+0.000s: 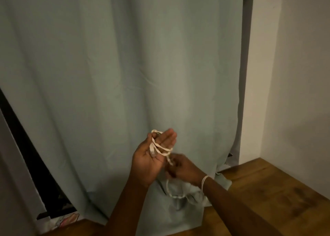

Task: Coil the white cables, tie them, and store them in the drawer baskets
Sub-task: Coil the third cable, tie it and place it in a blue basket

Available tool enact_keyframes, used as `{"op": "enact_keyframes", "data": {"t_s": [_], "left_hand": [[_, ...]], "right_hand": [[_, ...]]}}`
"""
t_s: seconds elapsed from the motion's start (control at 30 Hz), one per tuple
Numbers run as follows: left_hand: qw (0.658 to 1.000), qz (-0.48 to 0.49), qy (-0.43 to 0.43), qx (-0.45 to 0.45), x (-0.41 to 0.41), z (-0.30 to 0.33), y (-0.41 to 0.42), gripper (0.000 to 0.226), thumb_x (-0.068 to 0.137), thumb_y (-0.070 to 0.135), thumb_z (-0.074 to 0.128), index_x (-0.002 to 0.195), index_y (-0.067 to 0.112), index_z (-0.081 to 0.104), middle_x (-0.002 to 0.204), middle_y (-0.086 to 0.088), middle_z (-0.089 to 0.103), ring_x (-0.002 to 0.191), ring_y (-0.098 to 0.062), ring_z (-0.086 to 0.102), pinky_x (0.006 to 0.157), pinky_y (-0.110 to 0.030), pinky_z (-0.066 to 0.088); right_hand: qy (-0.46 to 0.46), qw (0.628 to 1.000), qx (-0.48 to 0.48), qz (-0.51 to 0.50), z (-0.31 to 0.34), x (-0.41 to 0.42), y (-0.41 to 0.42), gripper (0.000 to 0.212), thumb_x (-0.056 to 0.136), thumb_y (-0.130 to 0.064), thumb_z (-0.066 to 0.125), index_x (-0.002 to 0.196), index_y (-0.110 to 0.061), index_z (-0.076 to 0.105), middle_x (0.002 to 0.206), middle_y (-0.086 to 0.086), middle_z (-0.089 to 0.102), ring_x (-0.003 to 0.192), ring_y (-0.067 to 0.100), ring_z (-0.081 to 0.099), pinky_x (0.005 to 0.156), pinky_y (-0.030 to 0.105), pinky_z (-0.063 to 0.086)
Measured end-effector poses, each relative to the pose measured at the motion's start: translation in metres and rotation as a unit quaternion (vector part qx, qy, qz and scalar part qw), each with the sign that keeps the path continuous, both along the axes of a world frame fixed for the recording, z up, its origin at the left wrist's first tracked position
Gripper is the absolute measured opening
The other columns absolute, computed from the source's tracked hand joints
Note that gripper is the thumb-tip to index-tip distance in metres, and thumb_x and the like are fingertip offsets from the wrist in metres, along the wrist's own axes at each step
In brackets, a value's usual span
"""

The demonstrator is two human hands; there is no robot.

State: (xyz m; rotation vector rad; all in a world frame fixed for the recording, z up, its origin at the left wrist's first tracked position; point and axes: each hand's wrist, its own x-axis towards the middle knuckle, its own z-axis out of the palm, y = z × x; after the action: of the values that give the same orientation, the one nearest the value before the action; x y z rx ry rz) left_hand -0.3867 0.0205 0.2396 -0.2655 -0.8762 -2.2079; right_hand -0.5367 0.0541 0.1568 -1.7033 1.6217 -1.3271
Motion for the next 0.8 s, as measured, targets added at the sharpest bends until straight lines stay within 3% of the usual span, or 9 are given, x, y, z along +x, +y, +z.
{"op": "enact_keyframes", "data": {"t_s": [0.07, 0.13, 0.23, 0.3, 0.4, 0.47, 0.57, 0.67, 0.8], "left_hand": [[0.997, 0.063, -0.014, -0.041, -0.004, -0.001, -0.013, 0.026, 0.097, 0.018, 0.039, 0.086, 0.006, 0.059, 0.128, -0.03, 0.059, 0.118, -0.041, 0.059, 0.102, -0.048, 0.048], [0.961, 0.207, -0.083, -0.166, -0.005, -0.009, -0.028, 0.026, 0.104, 0.016, 0.032, 0.093, 0.012, 0.054, 0.133, -0.022, 0.058, 0.124, -0.033, 0.057, 0.107, -0.04, 0.044], [0.769, 0.426, -0.254, -0.404, 0.0, -0.034, -0.044, 0.024, 0.103, 0.015, 0.038, 0.118, 0.01, 0.056, 0.131, -0.006, 0.06, 0.124, -0.015, 0.057, 0.108, -0.024, 0.041], [0.651, 0.457, -0.331, -0.508, 0.006, -0.049, -0.051, 0.023, 0.102, 0.014, 0.042, 0.115, 0.002, 0.057, 0.117, -0.005, 0.065, 0.113, -0.015, 0.062, 0.099, -0.022, 0.045], [0.607, 0.35, -0.441, -0.561, 0.014, -0.052, -0.042, 0.024, 0.101, 0.021, 0.041, 0.099, 0.002, 0.056, 0.099, -0.003, 0.069, 0.091, -0.014, 0.066, 0.09, -0.03, 0.05], [0.646, 0.227, -0.482, -0.546, 0.014, -0.05, -0.033, 0.026, 0.104, 0.022, 0.039, 0.09, 0.008, 0.057, 0.074, -0.002, 0.071, 0.067, -0.014, 0.067, 0.075, -0.036, 0.054], [0.798, 0.089, -0.453, -0.388, 0.013, -0.043, -0.022, 0.037, 0.104, 0.02, 0.037, 0.082, 0.006, 0.064, 0.047, 0.0, 0.052, 0.038, -0.011, 0.047, 0.046, -0.022, 0.041], [0.907, 0.049, -0.331, -0.255, 0.014, -0.036, -0.03, 0.052, 0.101, 0.026, 0.035, 0.059, 0.014, 0.063, 0.039, 0.005, 0.031, 0.032, -0.008, 0.025, 0.049, -0.023, 0.037], [0.964, 0.047, -0.247, -0.086, 0.017, -0.034, -0.043, 0.037, 0.099, 0.031, 0.04, 0.069, 0.014, 0.052, 0.038, 0.007, 0.028, 0.029, -0.005, 0.024, 0.059, -0.026, 0.045]], "right_hand": [[0.084, 0.994, 0.062, 0.033, -0.01, 0.009, 0.004, 0.006, 0.083, -0.015, 0.062, 0.078, -0.013, 0.066, 0.071, 0.013, 0.068, 0.062, 0.016, 0.063, 0.067, 0.038, 0.056], [0.142, 0.986, 0.07, 0.042, -0.013, 0.012, 0.011, 0.013, 0.078, -0.023, 0.07, 0.077, -0.011, 0.066, 0.073, 0.009, 0.069, 0.065, 0.013, 0.064, 0.07, 0.033, 0.055], [0.255, 0.967, 0.023, -0.014, -0.003, 0.006, 0.015, 0.016, 0.074, -0.023, 0.073, 0.07, -0.013, 0.061, 0.068, -0.001, 0.061, 0.064, 0.013, 0.059, 0.065, 0.029, 0.048], [0.31, 0.949, -0.002, -0.059, 0.009, -0.002, 0.017, 0.012, 0.076, -0.023, 0.069, 0.071, -0.014, 0.062, 0.069, 0.002, 0.064, 0.063, 0.017, 0.06, 0.06, 0.027, 0.044], [0.299, 0.947, -0.053, -0.105, 0.027, -0.013, 0.019, 0.008, 0.081, -0.021, 0.065, 0.076, -0.016, 0.066, 0.072, 0.002, 0.068, 0.062, 0.014, 0.06, 0.059, 0.025, 0.043], [0.296, 0.948, -0.086, -0.082, 0.039, -0.018, 0.019, 0.004, 0.083, -0.015, 0.066, 0.086, -0.014, 0.069, 0.078, 0.002, 0.066, 0.065, 0.011, 0.057, 0.063, 0.023, 0.043], [0.255, 0.96, -0.106, -0.047, 0.049, -0.019, 0.016, 0.021, 0.083, -0.008, 0.067, 0.102, -0.015, 0.068, 0.088, 0.001, 0.063, 0.075, 0.012, 0.059, 0.069, 0.013, 0.044], [0.106, 0.991, -0.076, -0.015, 0.048, -0.013, 0.021, 0.028, 0.086, -0.018, 0.071, 0.112, -0.021, 0.062, 0.093, -0.004, 0.066, 0.085, 0.013, 0.064, 0.077, 0.019, 0.051], [-0.004, 0.995, 0.065, 0.082, 0.043, -0.006, 0.037, 0.04, 0.08, -0.011, 0.078, 0.115, -0.013, 0.059, 0.093, 0.013, 0.073, 0.084, 0.026, 0.072, 0.077, 0.036, 0.059]]}}
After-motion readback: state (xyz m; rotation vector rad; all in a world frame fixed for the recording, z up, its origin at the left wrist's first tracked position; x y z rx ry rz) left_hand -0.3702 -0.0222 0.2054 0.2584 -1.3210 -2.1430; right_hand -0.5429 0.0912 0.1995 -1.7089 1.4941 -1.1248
